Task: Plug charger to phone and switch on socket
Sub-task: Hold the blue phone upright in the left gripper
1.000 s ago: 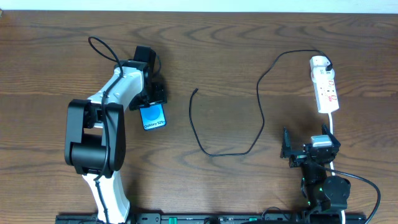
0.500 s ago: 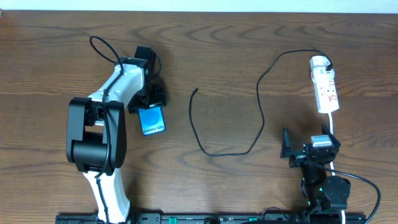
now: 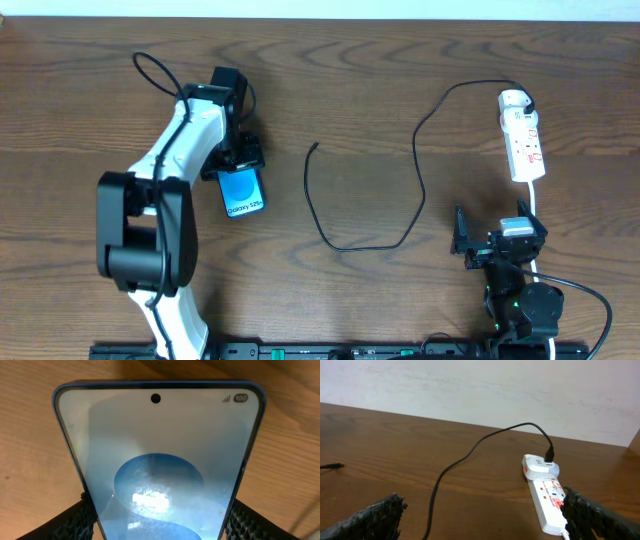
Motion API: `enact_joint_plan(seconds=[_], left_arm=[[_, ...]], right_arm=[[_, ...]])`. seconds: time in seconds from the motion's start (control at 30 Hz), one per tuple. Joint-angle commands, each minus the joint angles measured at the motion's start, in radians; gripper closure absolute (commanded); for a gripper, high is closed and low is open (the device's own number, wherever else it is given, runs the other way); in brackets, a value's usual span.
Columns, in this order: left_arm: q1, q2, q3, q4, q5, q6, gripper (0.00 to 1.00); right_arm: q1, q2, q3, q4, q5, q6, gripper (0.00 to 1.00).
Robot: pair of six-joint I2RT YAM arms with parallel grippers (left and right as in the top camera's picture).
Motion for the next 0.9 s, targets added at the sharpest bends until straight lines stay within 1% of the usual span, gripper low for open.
enact_joint_plan(seconds=[0.0,0.1,0.17,0.3,0.4,0.5,0.63,0.87], left_arm=[[0.001,-0.049,0.026,-0.012,0.042,-0.033,0.29],[0.001,-0.06,0.026,-0.011,0.099,-0.04,0.29],[0.001,-0.062,0.026,-0.014,0.117,-0.069,0.29],[0.001,-0.062,0.026,-0.016,0.199,-0.098,0.29],[0.001,-0.062,0.026,-0.012,0.227,-0.104,0.3],[0.0,-0.061,0.026,0.002,0.196,-0.103,0.3],[0.0,-0.057,0.0,0.034,0.062,-0.104,0.3],[0.0,-0.008,-0.112,0.19,0.053,-0.103,0.3]], right_arm=[[0.006,-0.005,-0.002,-0.005,0.004,0.012,0.01],[0.006,-0.005,-0.002,-0.005,0.004,0.012,0.01],[0.006,-0.005,-0.002,-0.004,0.004,0.012,0.01],[0.006,-0.005,-0.002,-0.004,0.004,0.012,0.01],[0.006,-0.005,-0.002,-0.004,0.004,0.012,0.01],[0.006,-0.005,-0.002,-0.004,0.004,0.012,0.01],[0.006,-0.005,-0.002,-0.004,0.004,0.012,0.01],[0.006,-0.005,-0.002,-0.005,0.004,0.012,0.01]])
